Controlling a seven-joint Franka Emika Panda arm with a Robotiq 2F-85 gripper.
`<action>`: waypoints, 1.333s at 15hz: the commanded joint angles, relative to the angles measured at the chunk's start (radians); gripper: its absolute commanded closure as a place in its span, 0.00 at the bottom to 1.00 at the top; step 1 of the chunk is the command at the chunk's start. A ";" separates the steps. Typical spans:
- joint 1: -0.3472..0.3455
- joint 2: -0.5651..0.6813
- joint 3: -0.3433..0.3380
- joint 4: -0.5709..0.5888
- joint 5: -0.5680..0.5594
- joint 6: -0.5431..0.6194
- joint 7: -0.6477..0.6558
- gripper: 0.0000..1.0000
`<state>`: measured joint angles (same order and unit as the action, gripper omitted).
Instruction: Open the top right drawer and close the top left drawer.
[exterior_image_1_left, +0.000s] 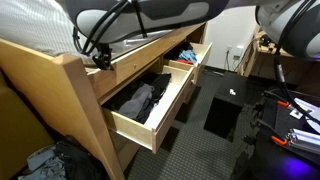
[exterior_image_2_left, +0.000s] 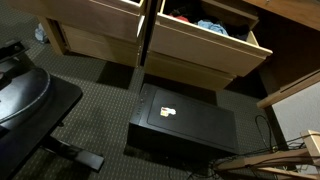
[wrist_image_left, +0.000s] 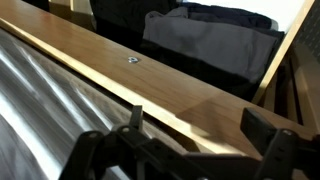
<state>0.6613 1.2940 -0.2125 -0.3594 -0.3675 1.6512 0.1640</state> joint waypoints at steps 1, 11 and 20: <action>0.005 0.008 -0.040 0.000 -0.030 0.038 0.115 0.00; 0.012 0.090 -0.073 -0.009 -0.039 -0.064 0.380 0.00; -0.003 0.123 -0.013 -0.002 0.014 0.072 0.248 0.00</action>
<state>0.6567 1.4173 -0.2203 -0.3610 -0.3583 1.7246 0.4123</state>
